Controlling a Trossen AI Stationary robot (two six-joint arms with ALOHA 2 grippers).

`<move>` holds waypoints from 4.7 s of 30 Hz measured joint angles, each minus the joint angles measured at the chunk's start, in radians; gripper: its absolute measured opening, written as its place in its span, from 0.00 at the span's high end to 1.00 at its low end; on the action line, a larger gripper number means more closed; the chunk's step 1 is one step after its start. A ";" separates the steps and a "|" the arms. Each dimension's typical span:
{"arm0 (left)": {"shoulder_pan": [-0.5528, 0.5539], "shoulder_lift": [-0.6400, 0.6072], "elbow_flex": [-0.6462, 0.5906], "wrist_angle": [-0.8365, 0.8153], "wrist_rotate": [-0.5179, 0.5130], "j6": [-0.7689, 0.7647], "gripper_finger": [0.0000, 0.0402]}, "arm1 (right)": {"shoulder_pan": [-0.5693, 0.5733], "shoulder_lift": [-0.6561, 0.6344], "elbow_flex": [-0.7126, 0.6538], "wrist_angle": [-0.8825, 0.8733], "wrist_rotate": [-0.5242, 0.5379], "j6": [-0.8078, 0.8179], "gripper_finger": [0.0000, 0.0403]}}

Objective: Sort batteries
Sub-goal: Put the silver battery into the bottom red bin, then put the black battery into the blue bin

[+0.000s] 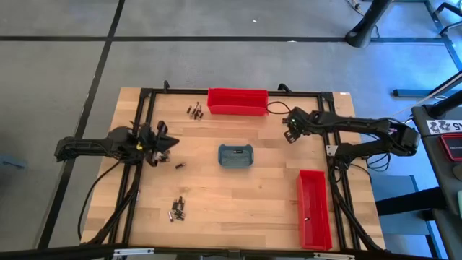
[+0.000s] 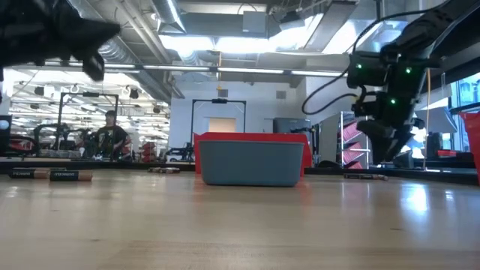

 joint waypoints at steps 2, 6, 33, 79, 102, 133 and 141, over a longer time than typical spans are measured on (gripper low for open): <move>0.000 0.000 0.000 0.082 -0.021 0.008 1.00 | 0.000 0.000 -0.022 0.018 0.001 0.012 0.42; 0.000 0.000 0.000 0.197 -0.027 0.022 1.00 | 0.000 0.000 -0.050 0.040 0.049 0.143 0.42; 0.001 0.000 0.000 0.215 -0.028 0.186 1.00 | 0.002 -0.004 -0.252 0.303 0.113 0.415 0.85; 0.001 0.000 0.000 0.044 -0.028 0.106 1.00 | 1.449 0.039 0.546 -0.646 -0.121 1.305 0.96; 0.001 0.000 0.000 0.045 -0.028 0.087 1.00 | 1.446 0.134 0.357 -0.318 -0.397 0.718 0.96; 0.003 0.000 0.000 0.046 -0.035 0.079 1.00 | 1.413 0.328 0.362 -0.291 -0.396 0.449 0.75; 0.003 0.000 0.000 0.046 -0.035 0.079 1.00 | 1.413 0.327 0.570 -0.588 -0.360 0.450 0.67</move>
